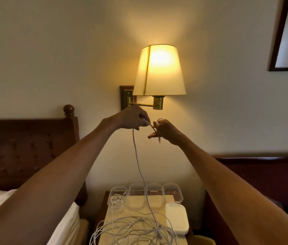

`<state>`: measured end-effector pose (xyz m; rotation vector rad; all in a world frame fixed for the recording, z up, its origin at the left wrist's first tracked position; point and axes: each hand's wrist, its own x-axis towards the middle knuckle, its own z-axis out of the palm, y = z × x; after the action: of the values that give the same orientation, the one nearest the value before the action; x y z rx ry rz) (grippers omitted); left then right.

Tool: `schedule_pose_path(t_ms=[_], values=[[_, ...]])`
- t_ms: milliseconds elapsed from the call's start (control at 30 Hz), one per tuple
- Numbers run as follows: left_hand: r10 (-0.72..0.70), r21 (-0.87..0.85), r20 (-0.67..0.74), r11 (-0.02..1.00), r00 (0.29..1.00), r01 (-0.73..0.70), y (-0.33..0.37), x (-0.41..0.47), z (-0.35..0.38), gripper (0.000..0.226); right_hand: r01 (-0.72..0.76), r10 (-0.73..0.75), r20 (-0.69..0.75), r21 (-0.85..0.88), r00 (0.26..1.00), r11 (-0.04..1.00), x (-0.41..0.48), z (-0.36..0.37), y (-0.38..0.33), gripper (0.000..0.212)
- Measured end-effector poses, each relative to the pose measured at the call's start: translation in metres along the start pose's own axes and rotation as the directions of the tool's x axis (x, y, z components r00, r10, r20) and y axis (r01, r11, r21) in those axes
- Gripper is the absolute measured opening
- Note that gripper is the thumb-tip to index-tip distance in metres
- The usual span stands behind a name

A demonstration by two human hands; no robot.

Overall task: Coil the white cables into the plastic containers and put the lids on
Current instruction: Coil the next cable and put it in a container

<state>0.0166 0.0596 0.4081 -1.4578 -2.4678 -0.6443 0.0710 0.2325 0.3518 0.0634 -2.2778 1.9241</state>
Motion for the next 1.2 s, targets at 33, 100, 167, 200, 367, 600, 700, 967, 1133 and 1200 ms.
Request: schedule_pose_path(t_ms=[33, 100, 167, 200, 367, 600, 700, 967, 1133, 1200], values=[[0.011, -0.005, -0.048, 1.000, 0.999, -0.011, -0.004, 0.002, -0.002, 0.017, 0.047, -0.046, 0.045, -0.031, 0.998, 0.998, 0.000, 0.000, 0.001, 0.022], [0.023, -0.010, -0.125, 1.000, 0.992, -0.024, -0.013, 0.006, -0.004, 0.013, 0.027, -0.021, 0.089, -0.071, 0.996, 0.997, 0.000, -0.003, -0.003, 0.036], [0.018, -0.016, -0.186, 1.000, 0.982, -0.022, -0.020, 0.008, -0.003, 0.012, 0.024, -0.017, 0.068, -0.098, 0.998, 0.995, -0.001, -0.003, -0.009, 0.052], [0.009, -0.031, -0.223, 0.999, 0.975, -0.017, -0.023, 0.009, -0.002, 0.011, 0.026, -0.021, 0.069, -0.079, 0.997, 0.997, -0.001, -0.002, -0.014, 0.057], [-0.027, -0.068, -0.334, 0.998, 0.942, 0.005, -0.030, 0.009, 0.010, 0.016, -0.031, 0.020, 0.119, 0.095, 0.993, 0.995, -0.005, -0.005, -0.036, 0.045], [-0.310, -0.374, -0.231, 0.903, 0.922, 0.210, -0.031, 0.004, 0.036, 0.015, -0.017, -0.119, 0.210, 0.550, 0.970, 0.835, -0.009, -0.009, -0.063, 0.028], [-0.374, -0.514, -0.023, 0.800, 0.927, 0.310, -0.026, 0.000, 0.049, 0.024, 0.071, -0.198, 0.099, 0.707, 0.975, 0.703, -0.003, -0.011, -0.066, 0.021], [-0.224, -0.384, 0.169, 0.882, 0.960, 0.273, 0.001, 0.001, 0.071, 0.023, 0.303, -0.174, -0.249, 0.785, 0.953, 0.540, 0.008, -0.021, -0.072, 0.023], [-0.179, -0.314, 0.200, 0.920, 0.963, 0.236, 0.017, 0.005, 0.064, 0.024, 0.379, -0.290, -0.297, 0.313, 0.910, 0.871, 0.009, -0.007, -0.075, 0.016], [-0.178, -0.288, 0.251, 0.925, 0.951, 0.249, 0.016, 0.004, 0.057, 0.022, 0.384, -0.304, -0.285, 0.288, 0.909, 0.877, 0.010, -0.008, -0.070, 0.021]])
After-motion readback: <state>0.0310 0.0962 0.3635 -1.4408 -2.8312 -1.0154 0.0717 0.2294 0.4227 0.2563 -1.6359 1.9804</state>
